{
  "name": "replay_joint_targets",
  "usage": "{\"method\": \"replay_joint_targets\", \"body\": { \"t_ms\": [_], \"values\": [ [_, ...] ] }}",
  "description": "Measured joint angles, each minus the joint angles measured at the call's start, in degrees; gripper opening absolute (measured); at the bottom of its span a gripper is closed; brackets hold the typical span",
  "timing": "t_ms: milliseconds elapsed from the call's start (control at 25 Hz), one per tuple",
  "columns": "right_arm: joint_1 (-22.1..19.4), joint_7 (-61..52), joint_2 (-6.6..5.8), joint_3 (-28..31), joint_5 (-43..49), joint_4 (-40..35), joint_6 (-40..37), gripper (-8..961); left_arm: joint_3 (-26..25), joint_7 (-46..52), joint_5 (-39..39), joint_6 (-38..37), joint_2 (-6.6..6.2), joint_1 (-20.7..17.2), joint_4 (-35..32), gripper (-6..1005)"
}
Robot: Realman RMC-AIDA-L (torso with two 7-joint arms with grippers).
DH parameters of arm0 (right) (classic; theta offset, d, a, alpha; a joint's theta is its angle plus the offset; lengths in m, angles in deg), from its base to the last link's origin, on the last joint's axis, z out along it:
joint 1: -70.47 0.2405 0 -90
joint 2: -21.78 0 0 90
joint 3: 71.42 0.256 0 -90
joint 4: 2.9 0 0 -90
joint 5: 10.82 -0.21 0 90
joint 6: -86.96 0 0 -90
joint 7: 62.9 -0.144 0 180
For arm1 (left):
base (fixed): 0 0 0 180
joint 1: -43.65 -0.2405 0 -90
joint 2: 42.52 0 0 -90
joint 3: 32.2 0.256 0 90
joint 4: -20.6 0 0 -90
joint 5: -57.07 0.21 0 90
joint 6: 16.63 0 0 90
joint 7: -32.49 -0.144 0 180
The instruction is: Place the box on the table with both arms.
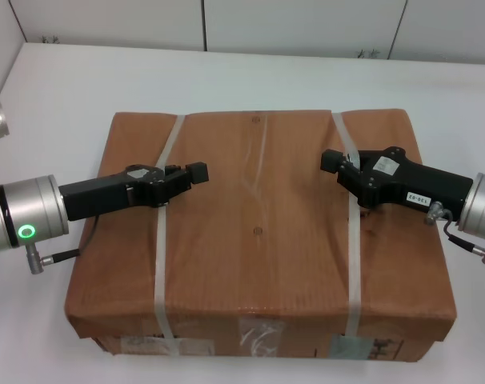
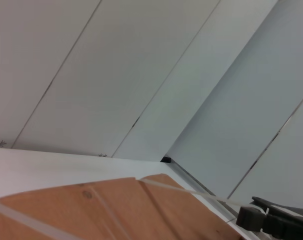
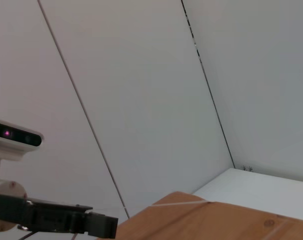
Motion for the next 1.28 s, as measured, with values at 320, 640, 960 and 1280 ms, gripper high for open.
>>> {"method": "replay_joint_targets", "body": {
  "t_ms": [320, 640, 960, 1280],
  "values": [
    [-0.2, 0.0, 0.00, 0.5, -0.2, 0.1, 0.1, 26, 0.0, 0.0, -0.1, 0.0, 0.00, 0.0, 0.0, 57],
    [-0.1, 0.1, 0.04, 0.3, -0.2, 0.2, 1.3, 29, 0.0, 0.0, -0.2, 1.5, 0.00, 0.0, 0.0, 57],
    [0.3, 1.7, 0.18, 0.1, -0.2, 2.1, 5.1, 32, 0.0, 0.0, 0.1, 6.1, 0.59, 0.0, 0.0, 56],
    [1.9, 2.4, 0.36, 0.1, -0.1, 4.9, 11.2, 35, 0.0, -0.5, 0.7, 16.0, 2.13, 1.0, 0.0, 56]
  ]
}}
